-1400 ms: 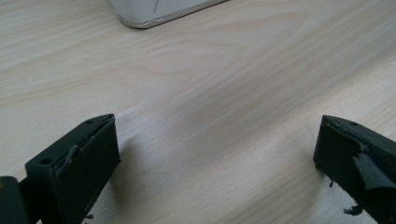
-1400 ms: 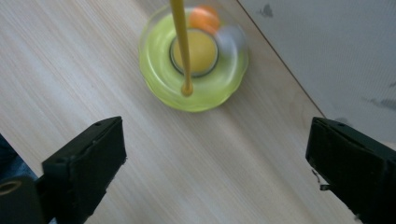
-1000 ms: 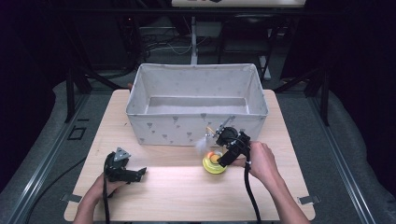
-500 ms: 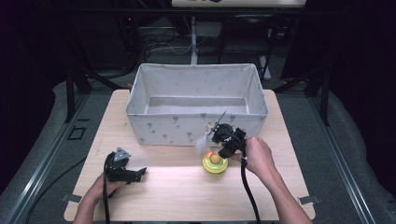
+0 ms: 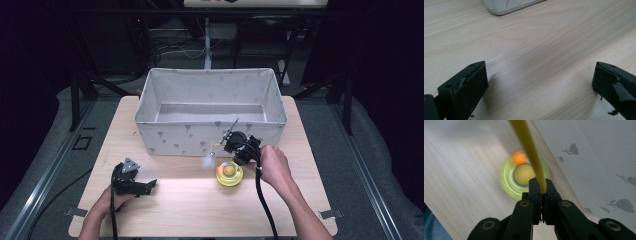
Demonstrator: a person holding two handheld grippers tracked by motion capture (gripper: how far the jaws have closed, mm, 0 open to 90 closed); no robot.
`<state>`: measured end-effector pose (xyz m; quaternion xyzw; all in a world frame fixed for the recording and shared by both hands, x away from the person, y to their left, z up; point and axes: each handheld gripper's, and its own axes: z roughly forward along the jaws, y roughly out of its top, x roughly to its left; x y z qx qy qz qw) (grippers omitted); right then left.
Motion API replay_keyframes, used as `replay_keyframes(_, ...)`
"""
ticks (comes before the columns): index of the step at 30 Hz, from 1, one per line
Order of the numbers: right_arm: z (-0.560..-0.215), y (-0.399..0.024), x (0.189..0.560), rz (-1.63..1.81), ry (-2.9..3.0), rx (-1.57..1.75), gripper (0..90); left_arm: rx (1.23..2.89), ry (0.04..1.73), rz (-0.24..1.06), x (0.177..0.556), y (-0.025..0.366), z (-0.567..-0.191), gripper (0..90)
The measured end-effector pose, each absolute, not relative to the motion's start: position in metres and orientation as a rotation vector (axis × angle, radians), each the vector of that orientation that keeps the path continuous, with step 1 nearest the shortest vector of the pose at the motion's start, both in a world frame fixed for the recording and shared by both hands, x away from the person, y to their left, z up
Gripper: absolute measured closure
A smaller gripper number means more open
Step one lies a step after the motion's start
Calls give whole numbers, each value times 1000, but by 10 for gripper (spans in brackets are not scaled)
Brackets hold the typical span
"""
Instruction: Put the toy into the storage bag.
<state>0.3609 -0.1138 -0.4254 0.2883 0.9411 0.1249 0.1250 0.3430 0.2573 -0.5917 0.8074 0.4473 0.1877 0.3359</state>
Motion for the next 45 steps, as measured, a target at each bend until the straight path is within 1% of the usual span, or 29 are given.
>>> replay_keyframes(9,-418,-108,358,351,2737,820,877,2106,1167,489,343,257,-592,2)
replay_keyframes(45,-359,-118,352,374,2694,815,877,2108,1165,488,343,257,-592,2)
